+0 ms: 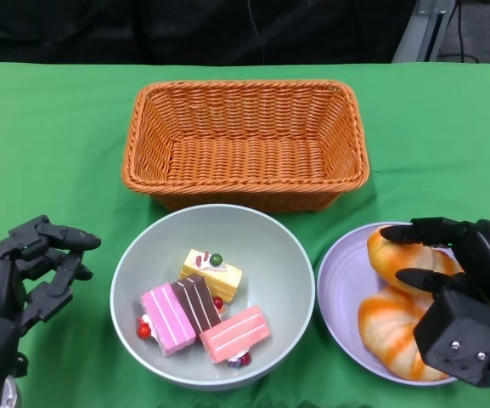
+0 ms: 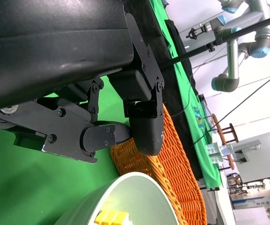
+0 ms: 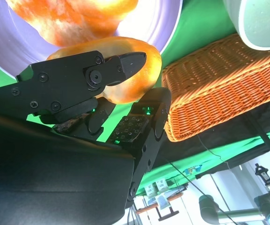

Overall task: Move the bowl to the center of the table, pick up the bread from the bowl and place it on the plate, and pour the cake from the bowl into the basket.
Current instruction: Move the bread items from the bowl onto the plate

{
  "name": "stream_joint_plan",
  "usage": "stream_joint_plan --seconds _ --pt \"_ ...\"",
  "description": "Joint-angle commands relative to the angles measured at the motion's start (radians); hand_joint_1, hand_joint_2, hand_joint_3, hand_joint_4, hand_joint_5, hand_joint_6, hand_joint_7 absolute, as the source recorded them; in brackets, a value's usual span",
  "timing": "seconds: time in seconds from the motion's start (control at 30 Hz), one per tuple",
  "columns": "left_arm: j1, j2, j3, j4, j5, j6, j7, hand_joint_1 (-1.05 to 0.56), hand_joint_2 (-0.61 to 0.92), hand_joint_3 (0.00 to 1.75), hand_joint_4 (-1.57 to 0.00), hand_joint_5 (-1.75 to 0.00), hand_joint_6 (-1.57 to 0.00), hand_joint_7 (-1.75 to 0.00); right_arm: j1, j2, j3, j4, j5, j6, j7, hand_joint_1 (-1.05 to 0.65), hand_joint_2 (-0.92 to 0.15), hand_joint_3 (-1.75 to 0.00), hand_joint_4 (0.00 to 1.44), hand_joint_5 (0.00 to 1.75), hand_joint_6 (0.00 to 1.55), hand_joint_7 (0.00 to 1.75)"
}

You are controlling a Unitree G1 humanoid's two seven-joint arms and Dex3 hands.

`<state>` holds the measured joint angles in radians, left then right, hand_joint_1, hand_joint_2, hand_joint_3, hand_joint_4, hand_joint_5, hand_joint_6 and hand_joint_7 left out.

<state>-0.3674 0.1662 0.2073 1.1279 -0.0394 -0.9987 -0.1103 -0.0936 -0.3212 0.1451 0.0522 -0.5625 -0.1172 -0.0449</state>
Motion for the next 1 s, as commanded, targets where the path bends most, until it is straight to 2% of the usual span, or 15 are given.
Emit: stream_joint_plan --seconds 0.03,0.27,0.4,0.67,0.87,1.0 --pt "-0.001 0.016 0.009 0.009 -0.01 -0.005 -0.002 -0.1 0.84 0.51 -0.75 -1.39 -0.89 -0.95 0.016 -0.01 0.001 -0.031 -0.005 0.022 0.009 -0.42 -0.9 0.0 0.79 0.03 0.87 0.01" --pt "0.0 0.016 0.007 0.005 -0.007 -0.005 0.001 -0.11 0.85 0.51 -0.74 -1.39 -0.89 -0.94 0.02 -0.017 0.004 -0.06 -0.008 0.044 0.034 -0.43 -0.91 0.0 0.77 0.01 0.87 0.0" --pt "0.0 0.016 0.01 0.007 -0.017 -0.006 -0.015 -0.1 0.85 0.51 -0.74 -1.4 -0.88 -0.94 0.023 -0.063 0.019 -0.161 -0.02 0.137 0.191 -0.46 -0.92 -0.04 0.65 0.0 0.78 0.0" --pt "0.0 0.017 0.009 0.007 -0.011 -0.007 -0.006 -0.09 0.84 0.53 -0.75 -1.38 -0.9 -0.92 0.007 -0.127 0.041 -0.275 -0.016 0.27 0.423 -0.54 -0.92 -0.06 0.47 0.0 0.62 0.0" --pt "0.0 0.018 0.01 0.009 -0.011 -0.001 -0.004 -0.08 0.84 0.53 -0.75 -1.38 -0.9 -0.93 0.011 -0.141 0.037 -0.316 -0.011 0.288 0.47 -0.65 -0.92 -0.07 0.42 0.0 0.51 0.0" --pt "0.0 0.019 0.01 0.009 -0.011 0.0 -0.003 -0.08 0.84 0.53 -0.76 -1.38 -0.9 -0.93 0.013 -0.142 0.035 -0.337 -0.006 0.298 0.482 -0.66 -0.92 -0.08 0.42 0.0 0.5 0.0"
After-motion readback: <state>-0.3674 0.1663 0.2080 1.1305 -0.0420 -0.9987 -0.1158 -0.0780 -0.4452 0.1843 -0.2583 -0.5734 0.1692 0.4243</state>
